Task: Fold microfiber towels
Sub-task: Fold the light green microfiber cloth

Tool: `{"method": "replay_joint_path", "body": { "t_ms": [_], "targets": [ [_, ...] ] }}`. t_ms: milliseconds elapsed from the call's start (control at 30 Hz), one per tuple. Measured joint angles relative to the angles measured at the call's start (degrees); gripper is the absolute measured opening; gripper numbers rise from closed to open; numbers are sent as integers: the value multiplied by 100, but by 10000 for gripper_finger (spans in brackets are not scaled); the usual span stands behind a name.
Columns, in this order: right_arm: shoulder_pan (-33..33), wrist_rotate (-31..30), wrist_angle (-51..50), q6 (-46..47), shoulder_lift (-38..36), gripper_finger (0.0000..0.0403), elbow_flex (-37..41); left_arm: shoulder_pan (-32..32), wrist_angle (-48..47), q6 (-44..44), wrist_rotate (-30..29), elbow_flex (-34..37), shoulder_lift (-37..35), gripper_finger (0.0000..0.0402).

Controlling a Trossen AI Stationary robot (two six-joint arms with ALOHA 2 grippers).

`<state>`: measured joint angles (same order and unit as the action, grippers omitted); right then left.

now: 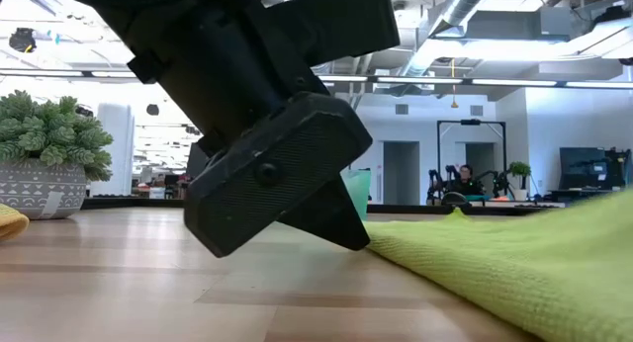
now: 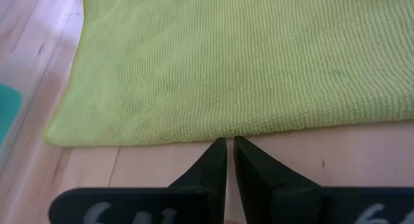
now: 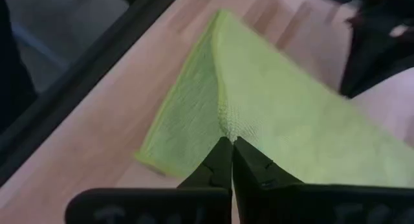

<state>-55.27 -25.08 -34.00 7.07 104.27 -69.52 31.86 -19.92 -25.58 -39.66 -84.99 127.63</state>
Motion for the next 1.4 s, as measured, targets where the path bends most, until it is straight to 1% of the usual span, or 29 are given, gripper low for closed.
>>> {"method": "replay_joint_path", "body": {
  "t_ms": [133,267,367,533,667,767,867,1033,1233,1333,1400],
  "targets": [
    [0,-53,-7,253,0,10,-200,-4,-11,-60,-4,0,0,22],
    [0,-26,-4,539,0,14,-359,-11,-11,-61,-9,0,0,22],
    [2,230,0,691,0,24,-395,-13,-11,-61,-11,0,0,22],
    [53,911,2,802,2,34,-395,-13,-11,-61,-11,0,0,22],
    [61,1001,59,806,4,35,-306,-11,-11,-67,-11,0,0,22],
    [61,1019,243,877,4,41,-76,-11,-11,-68,-11,0,0,22],
    [61,1065,496,1212,7,58,179,-11,-11,-76,-13,0,0,22],
    [195,1808,654,1817,11,103,455,-11,-11,-85,-13,0,0,22],
    [432,2490,699,1857,-34,168,455,-11,-11,-85,-15,0,0,22],
    [527,2593,702,1856,-50,189,451,-11,-11,-85,-15,0,0,22],
    [559,2594,763,1826,-40,195,451,-11,-11,-85,-15,0,0,22]
  ]
}}
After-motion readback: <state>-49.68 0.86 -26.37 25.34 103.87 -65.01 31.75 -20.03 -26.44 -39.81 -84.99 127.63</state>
